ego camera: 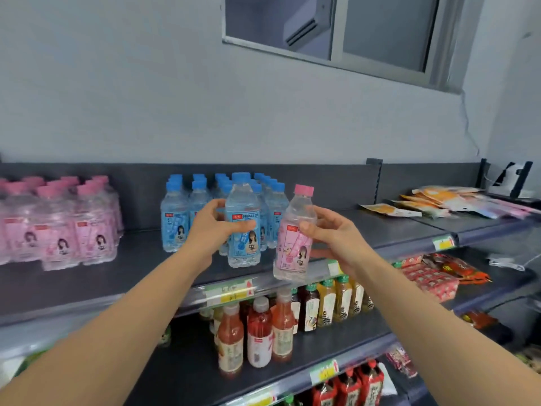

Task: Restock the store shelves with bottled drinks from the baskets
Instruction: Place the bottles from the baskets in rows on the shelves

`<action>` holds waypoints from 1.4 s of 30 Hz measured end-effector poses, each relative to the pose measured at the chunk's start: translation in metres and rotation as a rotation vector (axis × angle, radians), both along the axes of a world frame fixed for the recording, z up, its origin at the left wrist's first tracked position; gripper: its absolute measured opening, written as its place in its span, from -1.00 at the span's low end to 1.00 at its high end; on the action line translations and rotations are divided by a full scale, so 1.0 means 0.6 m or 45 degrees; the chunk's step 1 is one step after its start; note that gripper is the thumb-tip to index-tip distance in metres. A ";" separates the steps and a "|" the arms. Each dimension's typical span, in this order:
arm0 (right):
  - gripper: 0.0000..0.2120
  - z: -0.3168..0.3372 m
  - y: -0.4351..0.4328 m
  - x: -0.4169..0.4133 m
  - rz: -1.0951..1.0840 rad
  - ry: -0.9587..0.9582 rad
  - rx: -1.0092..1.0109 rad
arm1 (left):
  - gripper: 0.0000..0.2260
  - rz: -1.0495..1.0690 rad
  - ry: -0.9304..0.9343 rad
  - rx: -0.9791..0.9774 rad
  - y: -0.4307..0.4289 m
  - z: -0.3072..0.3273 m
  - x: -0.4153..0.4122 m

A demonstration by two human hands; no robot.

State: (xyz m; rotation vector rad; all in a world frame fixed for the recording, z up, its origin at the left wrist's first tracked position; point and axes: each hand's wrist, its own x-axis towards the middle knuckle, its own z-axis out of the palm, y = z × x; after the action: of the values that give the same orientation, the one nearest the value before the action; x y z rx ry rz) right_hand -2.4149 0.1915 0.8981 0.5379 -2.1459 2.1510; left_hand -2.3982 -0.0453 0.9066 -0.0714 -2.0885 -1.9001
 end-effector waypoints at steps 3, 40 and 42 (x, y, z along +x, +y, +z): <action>-0.54 0.001 -0.032 -0.012 0.029 -0.002 0.012 | -0.45 0.114 -0.020 0.017 -0.041 -0.003 -0.012; -0.45 0.014 -0.150 -0.055 0.155 -0.057 0.108 | -0.33 0.427 -0.051 -0.364 -0.119 -0.051 -0.085; -0.45 0.019 -0.163 -0.049 0.189 -0.047 0.103 | -0.37 0.475 -0.036 -0.399 -0.120 -0.047 -0.065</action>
State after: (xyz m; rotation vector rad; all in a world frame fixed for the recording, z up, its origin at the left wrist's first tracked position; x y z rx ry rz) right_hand -2.4443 0.0935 0.9096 0.6893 -2.2897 2.1696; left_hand -2.4372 -0.1171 0.8782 0.2582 -2.2146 -1.3595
